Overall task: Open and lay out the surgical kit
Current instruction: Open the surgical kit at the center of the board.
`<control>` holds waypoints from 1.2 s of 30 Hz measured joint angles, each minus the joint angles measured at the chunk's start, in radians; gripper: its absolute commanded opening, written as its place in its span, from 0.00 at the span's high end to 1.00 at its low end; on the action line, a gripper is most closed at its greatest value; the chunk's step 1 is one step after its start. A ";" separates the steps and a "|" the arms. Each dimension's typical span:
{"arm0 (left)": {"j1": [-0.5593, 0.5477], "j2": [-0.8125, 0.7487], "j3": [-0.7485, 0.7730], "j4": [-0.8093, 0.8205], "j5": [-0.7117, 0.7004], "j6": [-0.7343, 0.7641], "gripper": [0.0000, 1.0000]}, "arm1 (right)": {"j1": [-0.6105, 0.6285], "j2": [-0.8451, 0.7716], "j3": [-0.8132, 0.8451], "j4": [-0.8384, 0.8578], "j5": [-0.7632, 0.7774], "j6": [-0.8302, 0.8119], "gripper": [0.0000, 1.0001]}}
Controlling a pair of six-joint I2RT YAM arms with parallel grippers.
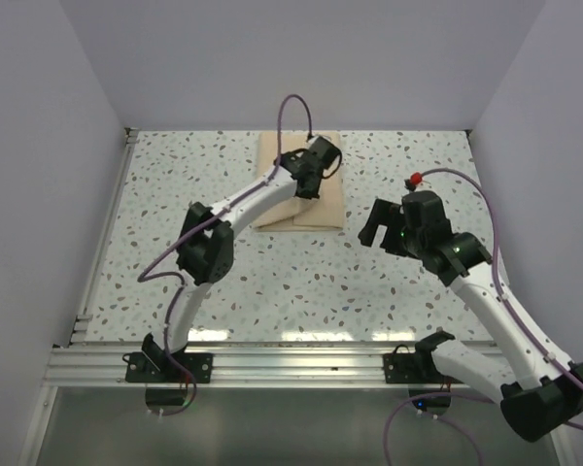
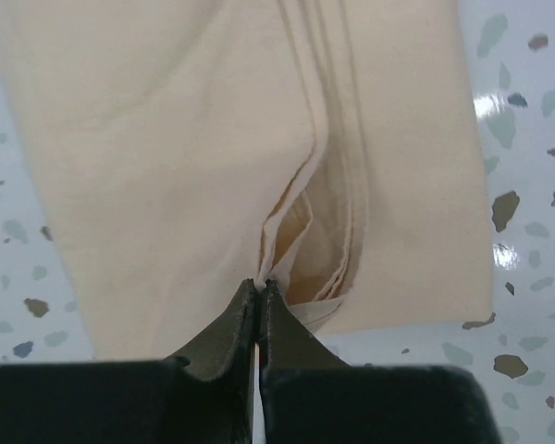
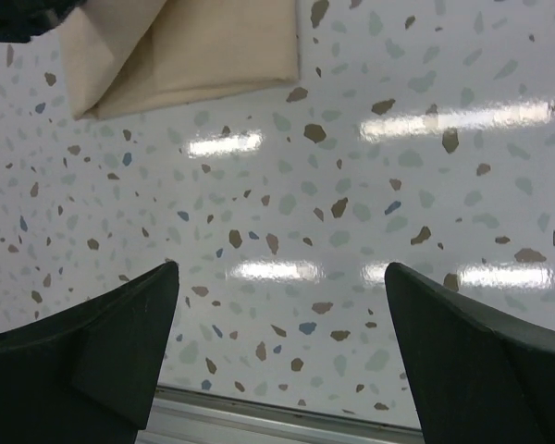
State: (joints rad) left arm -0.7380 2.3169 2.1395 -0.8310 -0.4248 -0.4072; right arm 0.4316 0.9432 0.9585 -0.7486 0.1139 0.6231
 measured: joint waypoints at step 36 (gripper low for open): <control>0.528 -0.654 -0.930 0.137 -0.003 -0.076 0.23 | 0.184 1.352 1.096 -0.076 0.026 -0.124 0.19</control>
State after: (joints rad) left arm -0.2096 1.6627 1.2091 -0.6937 -0.4274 -0.4831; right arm 0.6159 2.2948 2.0541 -0.8242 0.1394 0.4988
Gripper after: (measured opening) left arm 0.856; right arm 0.873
